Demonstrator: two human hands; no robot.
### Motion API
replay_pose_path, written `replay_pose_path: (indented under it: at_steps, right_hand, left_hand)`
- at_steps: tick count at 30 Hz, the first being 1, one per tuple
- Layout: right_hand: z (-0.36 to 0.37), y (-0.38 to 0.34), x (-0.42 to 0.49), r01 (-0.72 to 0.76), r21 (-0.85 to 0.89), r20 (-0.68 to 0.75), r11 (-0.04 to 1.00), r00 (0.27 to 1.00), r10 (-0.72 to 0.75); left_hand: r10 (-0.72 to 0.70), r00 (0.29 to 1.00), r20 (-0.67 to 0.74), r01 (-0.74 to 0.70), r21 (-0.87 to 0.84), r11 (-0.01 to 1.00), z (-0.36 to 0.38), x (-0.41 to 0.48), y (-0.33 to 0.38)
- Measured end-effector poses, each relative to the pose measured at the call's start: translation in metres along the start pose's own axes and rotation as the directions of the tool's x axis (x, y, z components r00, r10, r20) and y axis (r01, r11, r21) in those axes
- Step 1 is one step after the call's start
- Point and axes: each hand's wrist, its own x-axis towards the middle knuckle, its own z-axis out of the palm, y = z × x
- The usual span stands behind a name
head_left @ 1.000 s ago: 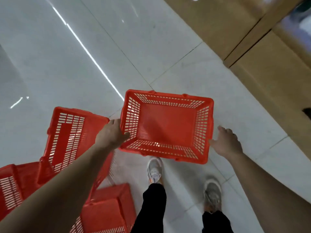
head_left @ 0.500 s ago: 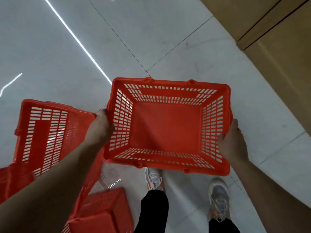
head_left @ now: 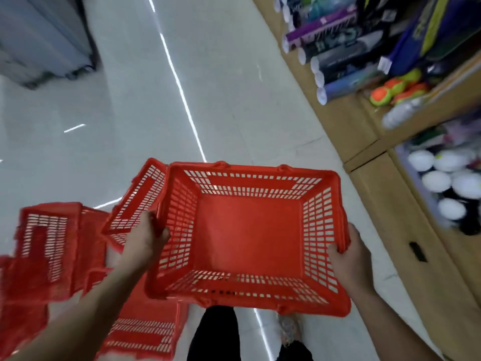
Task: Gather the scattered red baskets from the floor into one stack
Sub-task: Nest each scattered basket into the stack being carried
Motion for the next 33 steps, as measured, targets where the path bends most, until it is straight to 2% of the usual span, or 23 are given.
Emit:
replay_pose_path:
  at_steps: [2, 5, 9, 14, 20, 26, 29, 33]
  right_hand:
    - [-0.028, -0.04, -0.014, 0.13, 0.0, 0.068, 0.992, 0.989, -0.129]
    - [-0.06, -0.103, -0.039, 0.329, 0.009, 0.143, 0.944, 0.934, -0.327]
    - [-0.074, -0.171, -0.095, 0.509, 0.029, 0.232, 0.86, 0.834, -0.501]
    - [-0.058, -0.227, -0.19, 0.686, 0.069, 0.355, 0.724, 0.661, -0.661]
    - [-0.002, -0.253, -0.321, 0.796, 0.147, 0.572, 0.587, 0.416, -0.707]
    - [0.065, -0.248, -0.459, 0.902, 0.188, 0.679, 0.388, 0.166, -0.715]
    - [0.095, -0.236, -0.528, 0.923, 0.203, 0.715, 0.327, 0.089, -0.693]
    - [0.13, -0.213, -0.605, 0.94, 0.214, 0.74, 0.266, 0.021, -0.672]
  left_hand:
    - [-0.062, 0.994, -0.09, 0.059, -0.032, 0.998, -0.041, -0.054, -0.005]
    - [-0.204, 0.952, -0.228, 0.181, -0.117, 0.976, -0.094, -0.143, -0.018]
    - [-0.333, 0.852, -0.404, 0.27, -0.204, 0.941, -0.141, -0.269, -0.04]
    - [-0.584, 0.682, -0.441, 0.417, -0.421, 0.805, -0.165, -0.424, -0.081]
    - [-0.766, 0.446, -0.463, 0.481, -0.597, 0.642, -0.15, -0.597, -0.139]
    - [-0.883, 0.213, -0.419, 0.519, -0.717, 0.466, -0.105, -0.75, -0.193]
    - [-0.91, 0.137, -0.39, 0.517, -0.756, 0.402, -0.086, -0.816, -0.222]
    - [-0.938, 0.091, -0.333, 0.524, -0.785, 0.33, -0.067, -0.887, -0.258]
